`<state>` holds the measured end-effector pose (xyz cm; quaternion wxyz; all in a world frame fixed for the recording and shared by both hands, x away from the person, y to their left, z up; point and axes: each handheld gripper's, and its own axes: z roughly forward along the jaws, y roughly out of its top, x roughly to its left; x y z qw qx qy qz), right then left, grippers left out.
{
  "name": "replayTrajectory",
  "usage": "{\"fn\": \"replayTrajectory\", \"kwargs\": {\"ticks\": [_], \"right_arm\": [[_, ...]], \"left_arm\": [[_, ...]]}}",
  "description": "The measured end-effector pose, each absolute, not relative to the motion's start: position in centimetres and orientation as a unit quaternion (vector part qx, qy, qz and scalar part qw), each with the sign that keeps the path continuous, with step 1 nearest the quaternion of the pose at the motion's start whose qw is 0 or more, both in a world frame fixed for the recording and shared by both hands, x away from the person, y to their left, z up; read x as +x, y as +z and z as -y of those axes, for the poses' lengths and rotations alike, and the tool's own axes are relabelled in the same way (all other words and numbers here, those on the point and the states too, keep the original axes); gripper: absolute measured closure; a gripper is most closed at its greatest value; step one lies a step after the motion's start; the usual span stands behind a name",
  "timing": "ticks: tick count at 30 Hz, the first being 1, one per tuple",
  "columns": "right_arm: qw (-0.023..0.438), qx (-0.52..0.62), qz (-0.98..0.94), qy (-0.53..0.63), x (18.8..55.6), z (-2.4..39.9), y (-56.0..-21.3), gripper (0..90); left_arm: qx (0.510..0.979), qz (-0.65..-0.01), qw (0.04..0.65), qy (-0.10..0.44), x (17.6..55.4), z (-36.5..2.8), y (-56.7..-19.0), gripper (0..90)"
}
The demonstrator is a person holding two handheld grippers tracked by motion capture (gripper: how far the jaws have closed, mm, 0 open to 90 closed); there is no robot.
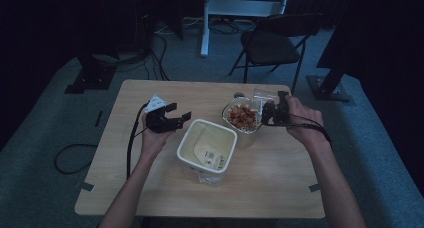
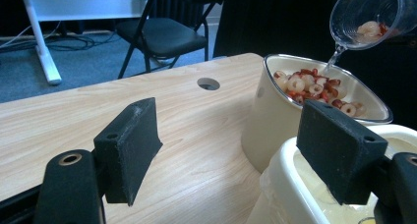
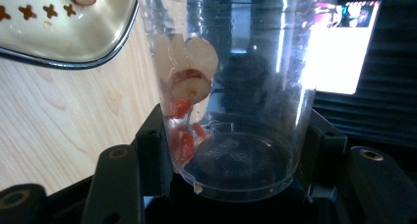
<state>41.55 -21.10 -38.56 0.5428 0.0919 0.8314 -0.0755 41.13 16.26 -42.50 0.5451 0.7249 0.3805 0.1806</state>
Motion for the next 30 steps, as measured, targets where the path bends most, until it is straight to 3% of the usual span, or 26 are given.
{"fn": "replayTrajectory", "kwargs": {"ticks": [30], "right_arm": [[0.541, 0.05, -0.831, -0.121, 41.59, 20.54, -38.81, 42.4]], "left_arm": [[0.725, -0.378, 0.547, 0.179, 41.23, -16.04, -42.6, 24.6]]}}
